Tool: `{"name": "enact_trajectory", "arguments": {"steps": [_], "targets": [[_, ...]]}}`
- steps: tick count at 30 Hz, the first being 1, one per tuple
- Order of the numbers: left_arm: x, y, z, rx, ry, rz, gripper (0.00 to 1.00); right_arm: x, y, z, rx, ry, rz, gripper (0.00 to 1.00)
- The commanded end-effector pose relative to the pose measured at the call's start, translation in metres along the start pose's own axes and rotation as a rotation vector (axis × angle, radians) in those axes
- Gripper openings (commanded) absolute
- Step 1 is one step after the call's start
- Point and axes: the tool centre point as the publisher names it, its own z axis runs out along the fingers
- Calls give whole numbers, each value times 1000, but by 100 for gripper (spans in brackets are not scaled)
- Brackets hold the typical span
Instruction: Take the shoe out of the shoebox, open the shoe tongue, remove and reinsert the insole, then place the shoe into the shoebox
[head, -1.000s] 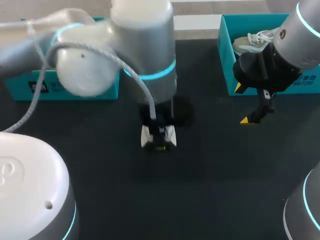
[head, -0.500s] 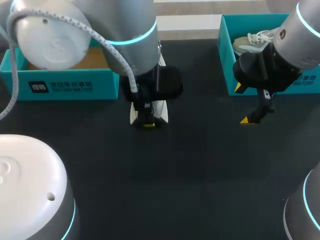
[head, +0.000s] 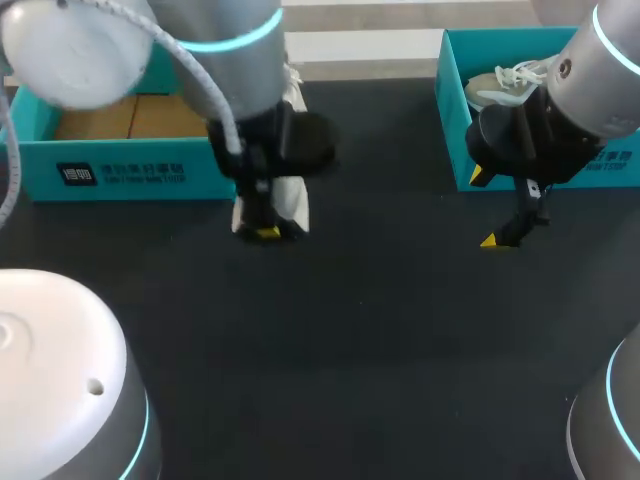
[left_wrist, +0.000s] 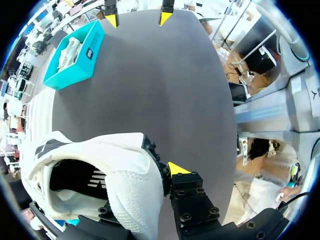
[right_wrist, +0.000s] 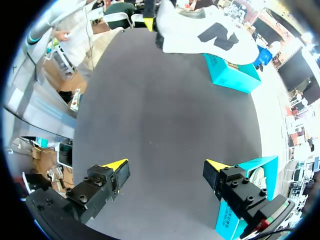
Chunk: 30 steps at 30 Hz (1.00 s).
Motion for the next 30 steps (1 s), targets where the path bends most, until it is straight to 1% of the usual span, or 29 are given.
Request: {"name": "enact_trajectory", "arguments": {"steps": [1,5,8,11,14,16,19,30], "targets": [[-16,61,-12,85,28,20,0,-2,2,2,3,3,1,100],[-36,97,-17,88,44,70,0,-2,2,2,3,3,1,100],[-50,122,-22,50,25,99,0,-2,2,2,3,3,1,100],[-61,147,-26,37,38,120,0,-2,2,2,3,3,1,100],[-70,173,-30,50,80,132,0,-2,2,2,3,3,1,100],[-77,190,-31,42,94,127,0,-2,2,2,3,3,1,100],[-88,211,-34,1,102,102,0,-2,2,2,3,3,1,100],[-88,211,-34,1,102,102,0,-2,2,2,3,3,1,100]]}}
